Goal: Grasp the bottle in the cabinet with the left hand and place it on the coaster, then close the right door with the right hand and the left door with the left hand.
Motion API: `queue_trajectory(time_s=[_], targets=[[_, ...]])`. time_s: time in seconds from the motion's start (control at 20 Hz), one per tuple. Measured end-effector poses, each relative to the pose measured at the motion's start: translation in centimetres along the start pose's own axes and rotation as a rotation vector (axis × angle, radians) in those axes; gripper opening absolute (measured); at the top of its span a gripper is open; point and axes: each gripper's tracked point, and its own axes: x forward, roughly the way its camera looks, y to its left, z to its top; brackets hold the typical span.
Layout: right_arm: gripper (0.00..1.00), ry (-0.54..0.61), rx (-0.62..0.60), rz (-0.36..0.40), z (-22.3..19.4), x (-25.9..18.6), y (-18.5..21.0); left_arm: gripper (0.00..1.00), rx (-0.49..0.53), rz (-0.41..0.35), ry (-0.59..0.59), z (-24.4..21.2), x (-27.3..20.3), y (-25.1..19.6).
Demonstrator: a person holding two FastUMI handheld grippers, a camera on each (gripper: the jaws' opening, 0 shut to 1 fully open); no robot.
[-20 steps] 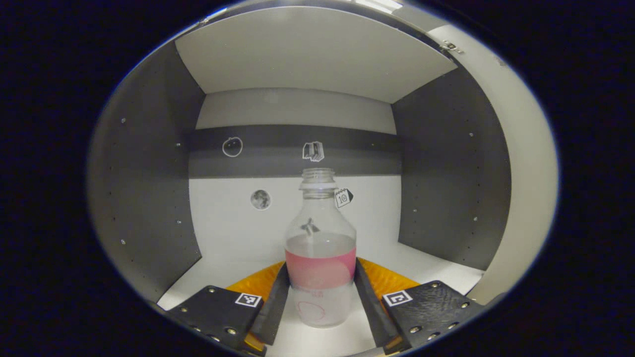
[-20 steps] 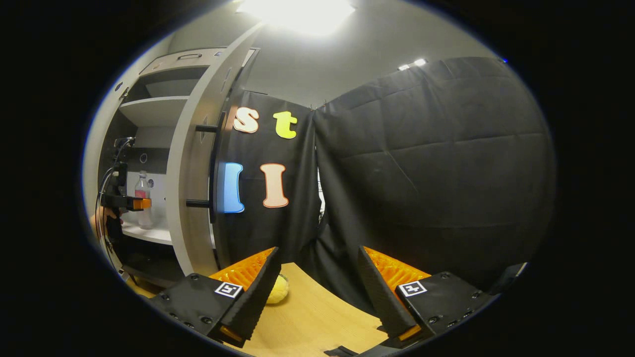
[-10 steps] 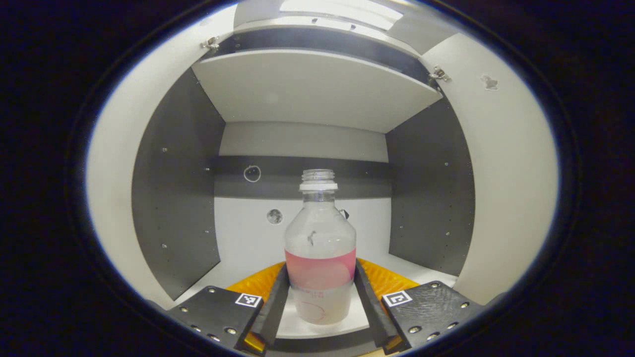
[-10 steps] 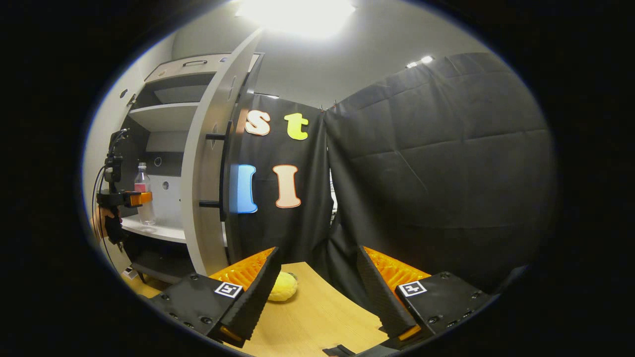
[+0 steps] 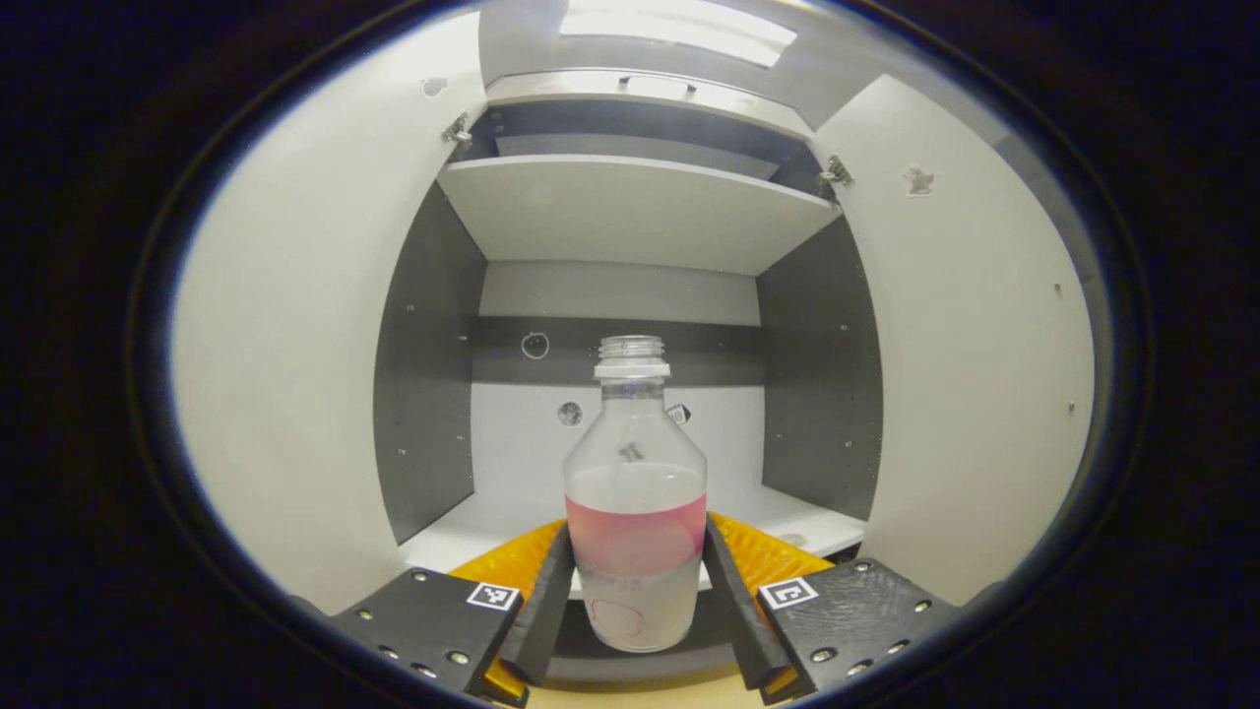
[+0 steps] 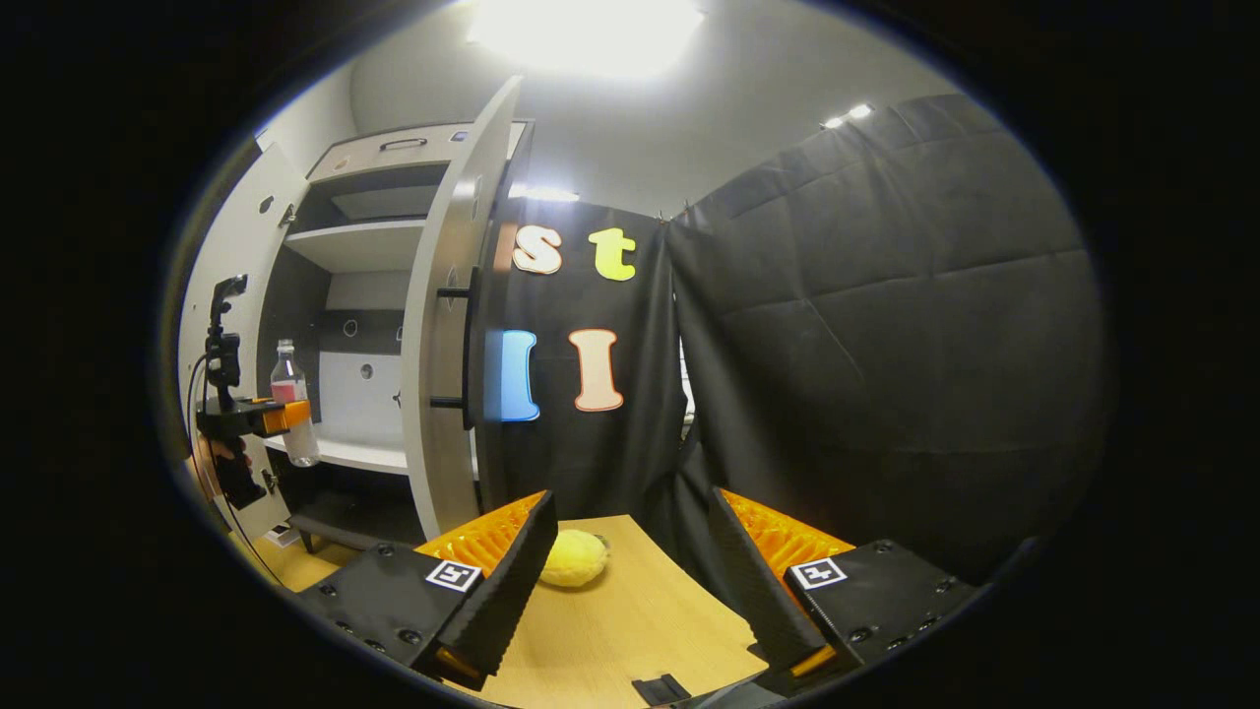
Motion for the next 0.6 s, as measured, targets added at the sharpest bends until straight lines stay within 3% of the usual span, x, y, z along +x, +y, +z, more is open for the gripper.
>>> queue_trajectory(time_s=[0.05, 0.1, 0.55, 0.6], targets=[[0.94, 0.0, 0.001, 0.011, 0.1, -0.3, 0.0, 0.73, 0.006, -0.002, 0.002, -0.6, -1.0, -0.4], [0.98, 0.002, 0.0, 0.022, -0.1, -0.7, -0.1, 0.73, 0.009, -0.005, 0.005, -1.0, -1.8, -0.8], [0.98, 0.001, -0.035, 0.096, -0.9, -3.6, -0.3, 0.73, -0.042, 0.026, 0.051, -7.1, -8.6, -1.9], [0.94, 0.013, -0.037, 0.107, -1.4, -3.7, -0.1, 0.73, -0.054, 0.024, 0.06, -8.0, -9.3, -2.1]])
